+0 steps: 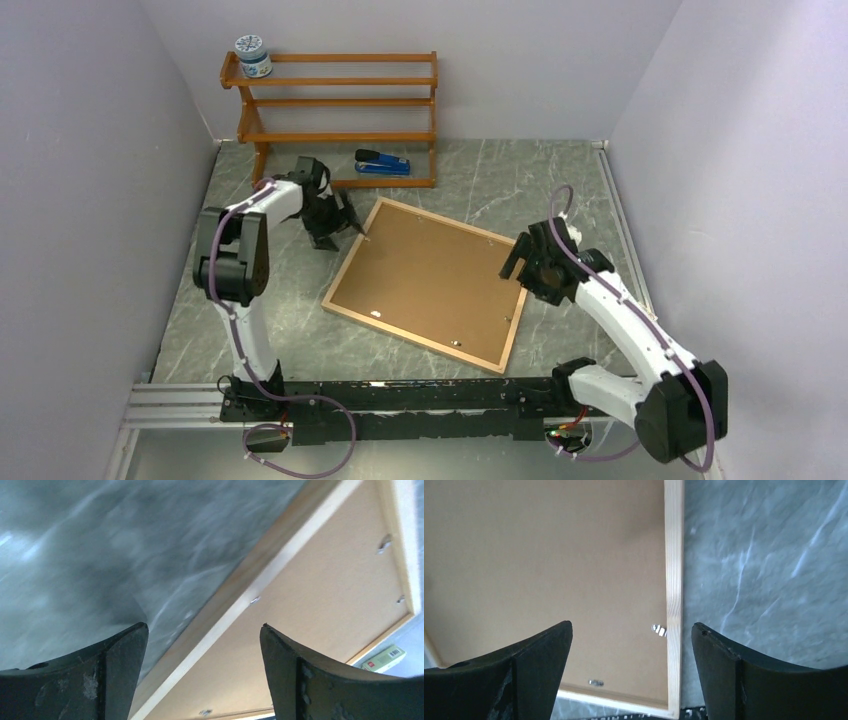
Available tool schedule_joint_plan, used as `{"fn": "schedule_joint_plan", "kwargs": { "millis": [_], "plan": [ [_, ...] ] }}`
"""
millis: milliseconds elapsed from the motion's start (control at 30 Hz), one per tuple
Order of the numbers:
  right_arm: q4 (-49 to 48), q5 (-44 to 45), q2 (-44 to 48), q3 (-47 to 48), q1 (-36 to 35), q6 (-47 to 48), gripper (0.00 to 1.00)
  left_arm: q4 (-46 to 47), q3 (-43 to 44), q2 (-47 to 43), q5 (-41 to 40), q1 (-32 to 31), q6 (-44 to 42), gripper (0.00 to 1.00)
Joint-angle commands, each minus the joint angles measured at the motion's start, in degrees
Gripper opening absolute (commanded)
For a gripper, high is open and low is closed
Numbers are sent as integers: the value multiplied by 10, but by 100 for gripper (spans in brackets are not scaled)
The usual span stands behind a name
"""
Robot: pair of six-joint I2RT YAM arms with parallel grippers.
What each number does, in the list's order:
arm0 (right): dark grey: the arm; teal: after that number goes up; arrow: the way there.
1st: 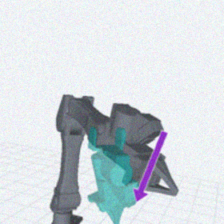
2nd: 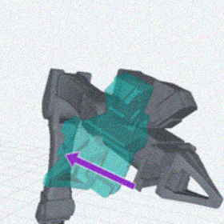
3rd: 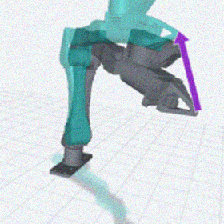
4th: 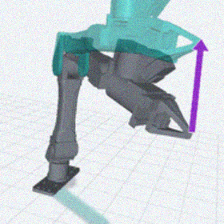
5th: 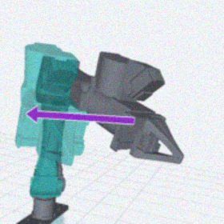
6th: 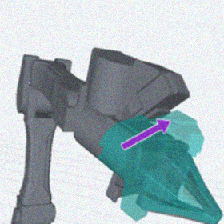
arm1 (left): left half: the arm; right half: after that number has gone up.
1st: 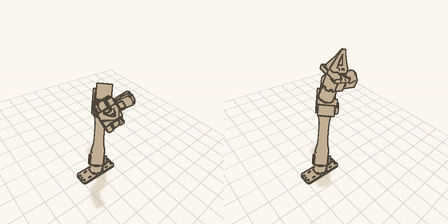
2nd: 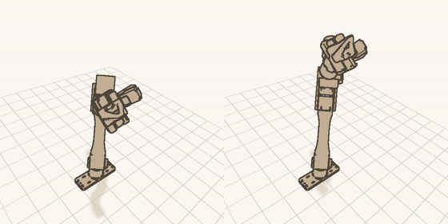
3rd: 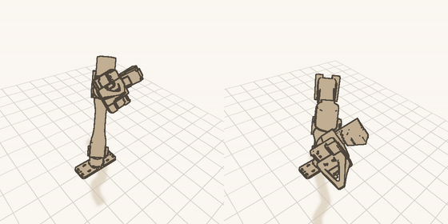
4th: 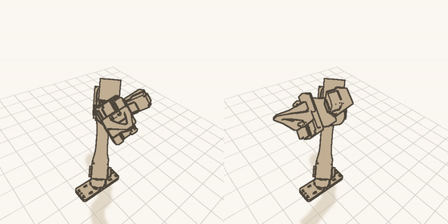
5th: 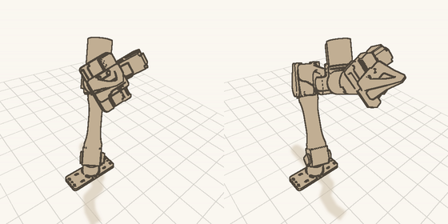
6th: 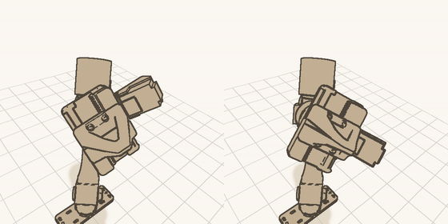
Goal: Put the photo into the frame
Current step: Install the photo frame at the center of the board, then adjust the photo frame at the center of the board.
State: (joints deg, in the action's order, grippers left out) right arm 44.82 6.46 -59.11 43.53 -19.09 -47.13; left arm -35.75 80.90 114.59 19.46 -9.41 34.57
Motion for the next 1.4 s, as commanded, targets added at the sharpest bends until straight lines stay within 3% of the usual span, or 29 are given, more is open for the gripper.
{"fn": "schedule_joint_plan", "kwargs": {
  "millis": [0,167,267,500,767,1000,1100,1367],
  "plan": [
    [-52,84,-74,64,3,63,93,-40,-65,-112,-68,22,5,89],
    [-156,64,-242,189,9,149,92,-32,-176,-226,-69,22,39,90],
    [-160,46,-343,275,18,186,92,-26,-252,-295,-76,22,73,90],
    [-179,-40,-501,380,28,267,89,70,-394,-378,29,22,119,90],
    [-190,-141,-545,371,31,301,89,190,-456,-332,128,13,166,90],
    [-181,-160,-530,351,31,300,89,206,-434,-273,135,10,162,89],
    [-181,-158,-517,338,32,293,89,172,-414,-279,116,10,142,88],
    [-181,-125,-505,323,33,269,88,7,-390,-402,12,10,98,89]
  ]
}}
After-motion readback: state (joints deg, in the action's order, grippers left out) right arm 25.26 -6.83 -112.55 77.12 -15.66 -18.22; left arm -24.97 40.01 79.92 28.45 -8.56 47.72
